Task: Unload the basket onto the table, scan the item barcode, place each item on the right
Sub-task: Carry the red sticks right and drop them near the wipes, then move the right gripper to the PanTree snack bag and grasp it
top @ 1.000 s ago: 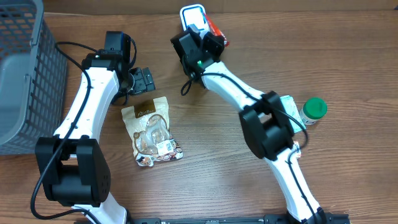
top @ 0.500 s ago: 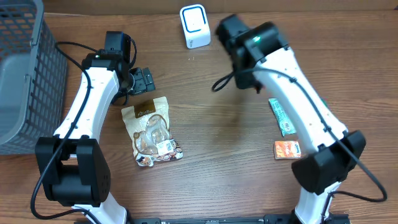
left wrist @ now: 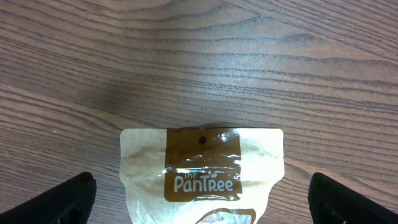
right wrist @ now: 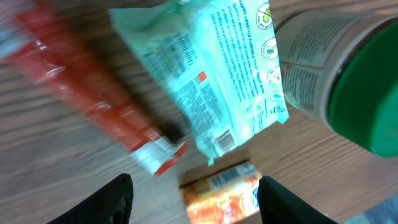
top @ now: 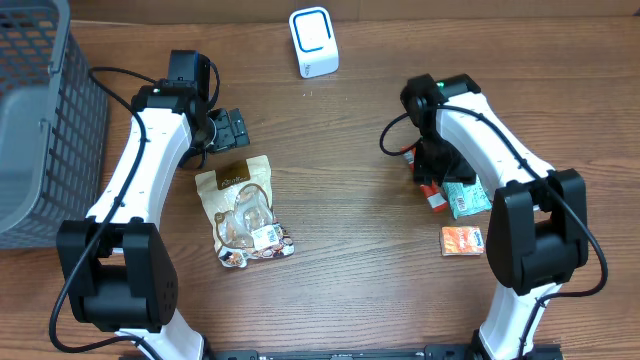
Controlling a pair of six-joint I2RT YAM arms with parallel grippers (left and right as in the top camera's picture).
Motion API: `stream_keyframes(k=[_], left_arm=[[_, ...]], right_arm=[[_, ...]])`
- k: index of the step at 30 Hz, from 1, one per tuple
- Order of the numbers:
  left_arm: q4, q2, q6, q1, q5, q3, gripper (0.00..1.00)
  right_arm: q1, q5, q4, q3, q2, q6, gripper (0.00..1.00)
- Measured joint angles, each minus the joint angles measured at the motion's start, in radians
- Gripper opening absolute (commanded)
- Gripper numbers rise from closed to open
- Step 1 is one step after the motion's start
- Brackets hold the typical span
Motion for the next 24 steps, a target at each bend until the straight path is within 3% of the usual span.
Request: stream_keyframes(k=[5, 9, 15, 19, 24], left_arm=[[0.000, 0.000, 0.000, 0.000, 0.000, 0.000, 1.00], [0.000, 0.000, 0.000, 0.000, 0.000, 0.000, 1.00], [0.000, 0.000, 0.000, 0.000, 0.000, 0.000, 1.00], [0.000, 0.000, 0.000, 0.000, 0.000, 0.000, 1.00], [0.000, 0.000, 0.000, 0.000, 0.000, 0.000, 1.00]], right_arm=[[0.015, -0.084, 0.068, -0.003, 0.003, -0.018, 0.64], [0.070, -0.321, 0.201, -0.003, 0.003, -0.079, 0.64], [0.279, -0.585, 0.499, -0.003, 0.003, -0.121, 0.65], [0.447, -0.576, 0.636, -0.002, 0.003, -0.122, 0.70], [0.607, -0.393, 0.716, -0.002, 0.003, -0.087, 0.71]])
